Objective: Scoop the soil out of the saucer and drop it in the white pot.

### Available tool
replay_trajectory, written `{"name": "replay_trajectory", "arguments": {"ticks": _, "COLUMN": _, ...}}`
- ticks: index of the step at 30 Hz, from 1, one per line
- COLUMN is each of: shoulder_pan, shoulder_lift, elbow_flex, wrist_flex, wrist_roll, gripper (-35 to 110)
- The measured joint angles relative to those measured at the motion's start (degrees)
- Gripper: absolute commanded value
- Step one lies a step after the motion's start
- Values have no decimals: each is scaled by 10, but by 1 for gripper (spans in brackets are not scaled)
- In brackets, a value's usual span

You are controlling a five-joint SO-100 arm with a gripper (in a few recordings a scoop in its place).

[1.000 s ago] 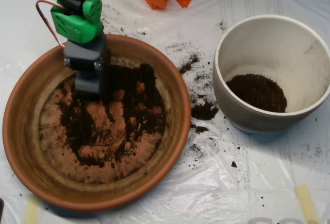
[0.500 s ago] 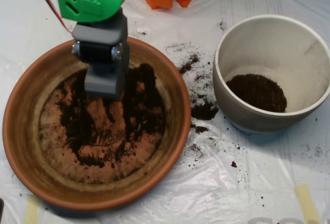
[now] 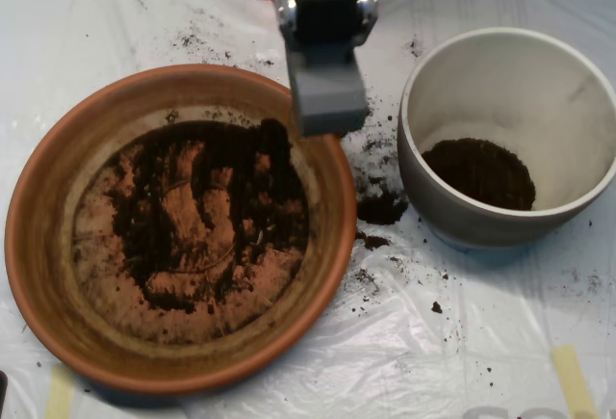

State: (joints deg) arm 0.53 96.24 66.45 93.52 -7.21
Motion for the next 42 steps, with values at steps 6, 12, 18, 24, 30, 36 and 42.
{"name": "replay_trajectory", "arguments": {"ticks": 6, "shoulder_pan": -92, "shoulder_lift": -6, "elbow_flex": -87, "wrist_flex": 49, "wrist_roll": 20, "gripper": 0}}
{"name": "replay_trajectory", "arguments": {"ticks": 12, "shoulder_pan": -190, "shoulder_lift": -11, "elbow_flex": -98, "wrist_flex": 54, "wrist_roll": 33, "gripper": 17}}
{"name": "replay_trajectory", "arguments": {"ticks": 18, "shoulder_pan": -220, "shoulder_lift": -11, "elbow_flex": -56, "wrist_flex": 29, "wrist_roll": 34, "gripper": 35}}
{"name": "replay_trajectory", "arguments": {"ticks": 24, "shoulder_pan": -216, "shoulder_lift": 10, "elbow_flex": 44, "wrist_flex": -13, "wrist_roll": 19, "gripper": 35}}
{"name": "replay_trajectory", "arguments": {"ticks": 30, "shoulder_pan": -203, "shoulder_lift": 43, "elbow_flex": 87, "wrist_flex": -34, "wrist_roll": 25, "gripper": 36}}
{"name": "replay_trajectory", "arguments": {"ticks": 36, "shoulder_pan": -150, "shoulder_lift": 44, "elbow_flex": 31, "wrist_flex": -11, "wrist_roll": 47, "gripper": 35}}
{"name": "replay_trajectory", "arguments": {"ticks": 42, "shoulder_pan": -40, "shoulder_lift": 45, "elbow_flex": 24, "wrist_flex": -17, "wrist_roll": 35, "gripper": 34}}
